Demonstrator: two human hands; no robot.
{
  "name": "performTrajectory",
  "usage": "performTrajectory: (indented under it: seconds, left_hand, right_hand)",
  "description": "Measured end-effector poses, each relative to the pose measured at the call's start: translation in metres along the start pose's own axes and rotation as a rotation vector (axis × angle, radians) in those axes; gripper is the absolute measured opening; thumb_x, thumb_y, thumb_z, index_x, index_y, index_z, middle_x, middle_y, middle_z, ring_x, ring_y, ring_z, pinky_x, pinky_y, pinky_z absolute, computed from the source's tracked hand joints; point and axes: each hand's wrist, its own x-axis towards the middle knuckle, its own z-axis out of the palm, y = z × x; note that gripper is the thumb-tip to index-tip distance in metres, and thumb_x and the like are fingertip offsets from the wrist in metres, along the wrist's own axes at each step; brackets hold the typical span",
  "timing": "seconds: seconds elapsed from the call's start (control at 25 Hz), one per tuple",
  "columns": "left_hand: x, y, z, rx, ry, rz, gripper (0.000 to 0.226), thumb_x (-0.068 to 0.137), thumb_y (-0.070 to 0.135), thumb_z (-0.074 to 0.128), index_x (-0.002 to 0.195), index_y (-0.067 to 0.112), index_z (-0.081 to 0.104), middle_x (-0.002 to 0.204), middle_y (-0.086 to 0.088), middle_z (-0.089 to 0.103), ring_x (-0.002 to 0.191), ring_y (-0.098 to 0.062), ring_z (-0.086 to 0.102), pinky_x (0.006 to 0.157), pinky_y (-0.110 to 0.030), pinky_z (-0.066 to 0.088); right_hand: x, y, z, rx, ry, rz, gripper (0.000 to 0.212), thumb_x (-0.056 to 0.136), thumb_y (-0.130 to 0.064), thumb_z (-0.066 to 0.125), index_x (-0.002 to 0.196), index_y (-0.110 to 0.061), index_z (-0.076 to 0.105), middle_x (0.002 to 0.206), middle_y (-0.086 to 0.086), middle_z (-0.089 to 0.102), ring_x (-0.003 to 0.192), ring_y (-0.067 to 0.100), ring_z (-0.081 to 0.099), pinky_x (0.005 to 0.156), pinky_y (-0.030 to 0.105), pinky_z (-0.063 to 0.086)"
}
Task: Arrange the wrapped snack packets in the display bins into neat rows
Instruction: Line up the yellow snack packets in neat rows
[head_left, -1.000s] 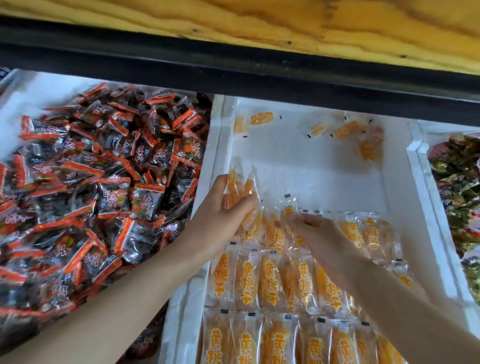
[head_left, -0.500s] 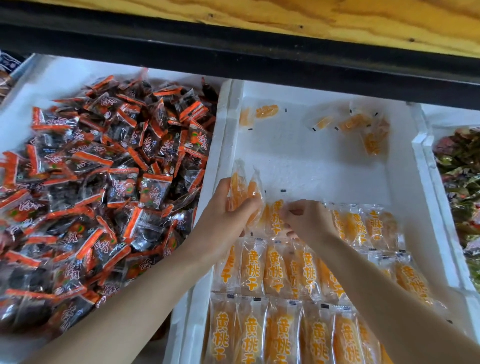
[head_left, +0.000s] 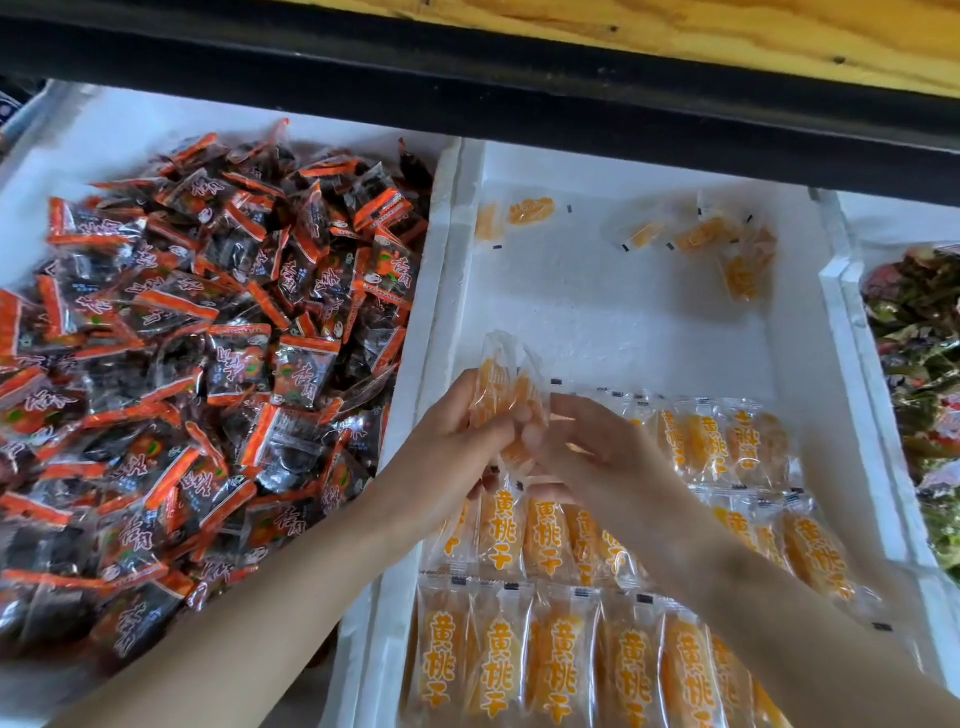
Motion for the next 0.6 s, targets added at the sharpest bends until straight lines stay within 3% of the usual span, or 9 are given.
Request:
performTrajectory:
  seconds: [0.08,0.16,0.28,0.32,0.36,0.4,0.44,0.52,0.6]
  left_hand:
    - [0.0,-0.003,0.005,0.001,-0.017,0.032,0.017,0.096,0.035,0.051,0.1,0.051,0.045,0.068,0.027,0.062,0.056,0.008,0.055,0.056,-0.012,0.045]
    - [-0.002,-0.003,0.012,0.052,-0.043,0.085,0.02,0.097,0.032,0.048,0.112,0.045,0.049,0.061,0.03,0.06,0.053,0.011,0.054,0.05,-0.006,0.04]
    - [-0.008,-0.001,0.021,0.132,-0.075,0.128,0.023,0.096,0.04,0.039,0.116,0.051,0.04,0.065,0.033,0.061,0.067,0.016,0.059,0.055,-0.001,0.038]
    - [-0.009,-0.001,0.023,0.138,-0.087,0.125,0.025,0.092,0.048,0.034,0.116,0.055,0.036,0.085,0.038,0.057,0.074,0.02,0.057,0.059,0.0,0.038]
    - [-0.01,0.001,0.025,0.141,-0.089,0.115,0.028,0.086,0.054,0.031,0.114,0.06,0.031,0.067,0.042,0.057,0.072,0.025,0.053,0.062,0.003,0.036]
    - [-0.01,0.001,0.027,0.138,-0.078,0.11,0.031,0.082,0.058,0.029,0.113,0.062,0.025,0.06,0.044,0.037,0.07,0.031,0.047,0.065,0.008,0.032]
    - [-0.01,0.005,0.029,0.126,-0.062,0.1,0.032,0.081,0.058,0.029,0.111,0.063,0.018,0.074,0.05,0.041,0.067,0.038,0.038,0.065,0.012,0.026]
    - [-0.009,0.006,0.033,0.101,-0.046,0.082,0.019,0.087,0.054,0.032,0.102,0.061,0.022,0.071,0.053,0.038,0.063,0.043,0.03,0.06,0.014,0.023]
    - [-0.007,0.007,0.036,0.091,-0.037,0.092,0.013,0.092,0.047,0.036,0.094,0.059,0.031,0.066,0.052,0.044,0.064,0.041,0.035,0.059,0.012,0.027]
  right_hand:
    - [-0.008,0.002,-0.004,0.092,-0.015,0.023,0.041,0.086,-0.029,0.064,0.125,-0.023,0.057,0.11,-0.005,0.068,0.087,0.009,0.07,0.084,0.031,0.056]
    - [-0.011,-0.002,-0.009,0.176,-0.077,0.033,0.027,0.09,-0.021,0.06,0.116,-0.025,0.064,0.112,-0.006,0.068,0.096,0.008,0.068,0.085,0.027,0.055]
    - [-0.019,-0.003,-0.014,0.127,-0.136,0.03,0.016,0.091,-0.025,0.058,0.104,-0.023,0.068,0.102,-0.004,0.072,0.097,0.009,0.067,0.092,0.03,0.052]
    - [-0.021,-0.003,-0.016,0.066,-0.11,0.009,0.012,0.088,-0.027,0.062,0.096,-0.022,0.069,0.093,-0.002,0.073,0.092,0.01,0.069,0.091,0.03,0.053]
    - [-0.022,-0.003,-0.018,0.012,-0.071,-0.015,0.006,0.085,-0.026,0.066,0.088,-0.022,0.07,0.085,-0.001,0.073,0.085,0.011,0.07,0.088,0.027,0.053]
    - [-0.023,-0.001,-0.021,-0.015,-0.034,-0.028,0.003,0.084,-0.023,0.068,0.081,-0.022,0.069,0.078,-0.001,0.073,0.079,0.01,0.07,0.082,0.022,0.054]
    - [-0.023,0.0,-0.023,-0.019,-0.007,-0.053,0.008,0.084,-0.017,0.067,0.079,-0.022,0.068,0.073,-0.003,0.072,0.073,0.008,0.069,0.074,0.018,0.054]
    - [-0.023,0.001,-0.025,0.092,0.019,-0.074,0.015,0.088,-0.008,0.061,0.084,-0.022,0.063,0.071,-0.006,0.071,0.068,0.005,0.068,0.063,0.012,0.05]
    - [-0.022,0.009,-0.028,0.222,0.066,-0.037,0.018,0.09,-0.008,0.058,0.096,-0.025,0.058,0.077,0.0,0.07,0.073,0.005,0.069,0.063,0.01,0.049]
